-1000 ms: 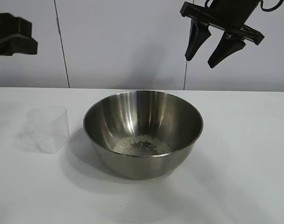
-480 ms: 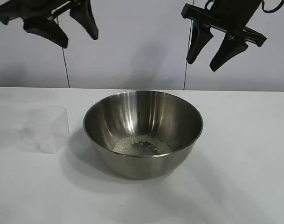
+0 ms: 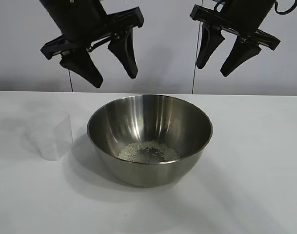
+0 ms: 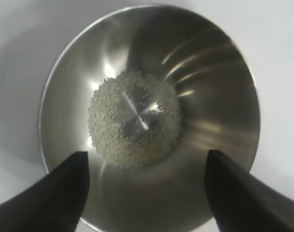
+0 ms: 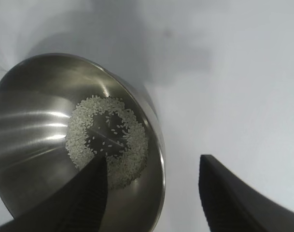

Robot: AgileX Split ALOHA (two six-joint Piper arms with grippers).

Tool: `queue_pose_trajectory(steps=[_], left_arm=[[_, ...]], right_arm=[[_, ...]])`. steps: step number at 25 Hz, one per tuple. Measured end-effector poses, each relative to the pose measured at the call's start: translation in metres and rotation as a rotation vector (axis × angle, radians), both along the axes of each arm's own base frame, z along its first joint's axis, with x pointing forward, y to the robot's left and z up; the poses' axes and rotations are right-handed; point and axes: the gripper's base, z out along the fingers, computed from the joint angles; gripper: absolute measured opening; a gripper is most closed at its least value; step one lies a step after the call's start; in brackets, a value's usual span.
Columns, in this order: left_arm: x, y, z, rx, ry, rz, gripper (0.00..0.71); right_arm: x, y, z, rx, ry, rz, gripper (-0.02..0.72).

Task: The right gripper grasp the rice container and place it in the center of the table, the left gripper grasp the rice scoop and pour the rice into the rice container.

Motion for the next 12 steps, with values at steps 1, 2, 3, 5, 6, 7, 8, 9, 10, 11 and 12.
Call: queue_pose_trajectory(steps=[1,2,3,5,6,7,8,9,10,11,12], left_arm=[[0.0002,0.0004,0.0,0.0,0.0,0.001,0.496],[0.0005,0.0006,0.0,0.0,-0.001,0.003,0.496],[0.0007,0.0005,0.0006,-0.001,-0.003,0.003,0.496],[0.0008,0.0005,0.0009,-0.002,-0.003,0.003,0.496],[0.0009,0.0004,0.0005,-0.001,-0.003,0.003,0.496],[0.001,0.0003,0.0001,-0.001,-0.002,0.003,0.496],[0.0011,0.0002,-0.0013,0.002,0.004,0.001,0.496],[0.0014,0.0001,-0.0028,0.004,0.009,0.001,0.496],[0.0013,0.0,-0.0045,0.008,0.017,0.0,0.496],[0.0014,-0.0002,-0.0058,0.01,0.022,-0.001,0.496],[0.0015,-0.0002,-0.0067,0.012,0.026,-0.002,0.496]], right_arm=[[-0.0001,0.0,0.0,0.0,0.001,0.0,0.391],[-0.0002,0.0,-0.0001,0.0,0.002,0.001,0.391],[-0.0002,0.0,-0.0001,0.0,0.002,0.001,0.391],[-0.0003,0.0004,-0.0001,0.0,0.002,0.002,0.391],[-0.0003,0.0004,-0.0001,0.0,0.002,0.002,0.391],[-0.0003,0.0004,-0.0001,0.0,0.002,0.002,0.391],[-0.0003,0.0004,-0.0001,0.0,0.002,0.002,0.391],[-0.0003,0.0004,-0.0001,0.0,0.002,0.002,0.391],[-0.0003,0.0004,-0.0001,0.0,0.002,0.002,0.391],[-0.0004,0.0008,-0.0001,0.0,0.002,0.003,0.391],[-0.0003,0.0012,0.0,0.0,0.0,0.003,0.391]])
